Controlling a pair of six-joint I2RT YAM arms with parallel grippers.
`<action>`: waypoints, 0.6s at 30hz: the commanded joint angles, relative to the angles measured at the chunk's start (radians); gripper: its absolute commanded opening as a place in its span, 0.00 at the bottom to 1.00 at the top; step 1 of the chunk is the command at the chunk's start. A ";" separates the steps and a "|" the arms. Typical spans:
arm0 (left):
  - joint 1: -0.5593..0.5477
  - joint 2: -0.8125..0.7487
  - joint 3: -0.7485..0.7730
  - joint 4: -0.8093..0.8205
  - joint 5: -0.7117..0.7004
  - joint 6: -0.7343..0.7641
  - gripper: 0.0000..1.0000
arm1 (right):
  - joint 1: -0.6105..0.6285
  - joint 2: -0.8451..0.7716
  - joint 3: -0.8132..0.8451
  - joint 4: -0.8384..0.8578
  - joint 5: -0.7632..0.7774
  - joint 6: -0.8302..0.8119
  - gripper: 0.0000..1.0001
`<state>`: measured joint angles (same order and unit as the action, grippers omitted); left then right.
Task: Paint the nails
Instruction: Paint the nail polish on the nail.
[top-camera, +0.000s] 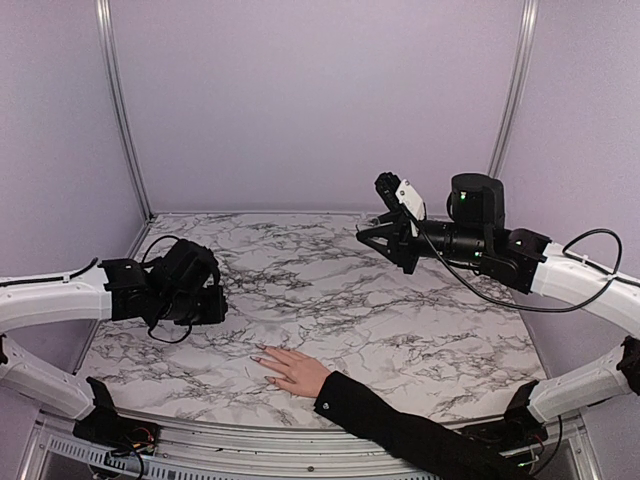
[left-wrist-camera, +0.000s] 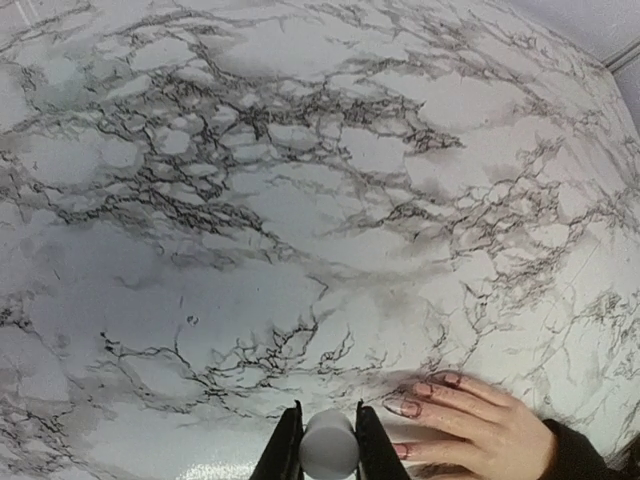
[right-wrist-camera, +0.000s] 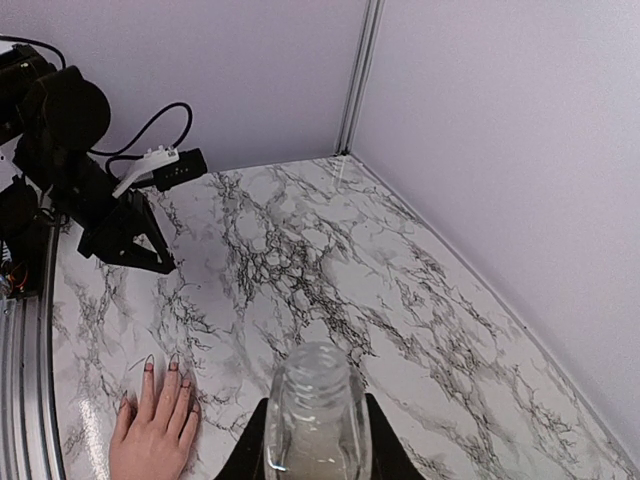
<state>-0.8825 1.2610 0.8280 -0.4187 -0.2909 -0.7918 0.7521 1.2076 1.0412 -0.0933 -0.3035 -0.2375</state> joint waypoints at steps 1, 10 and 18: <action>0.072 -0.050 0.134 -0.075 -0.038 0.152 0.00 | -0.007 -0.003 0.060 -0.002 0.015 -0.002 0.00; 0.138 0.011 0.434 -0.099 -0.041 0.357 0.00 | -0.061 -0.024 0.083 0.011 -0.016 0.064 0.00; 0.139 0.138 0.536 -0.134 0.205 0.409 0.00 | -0.090 -0.060 0.076 -0.005 -0.019 0.081 0.00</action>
<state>-0.7475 1.3388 1.3514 -0.4862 -0.2386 -0.4297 0.6743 1.1858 1.0821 -0.0990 -0.3122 -0.1795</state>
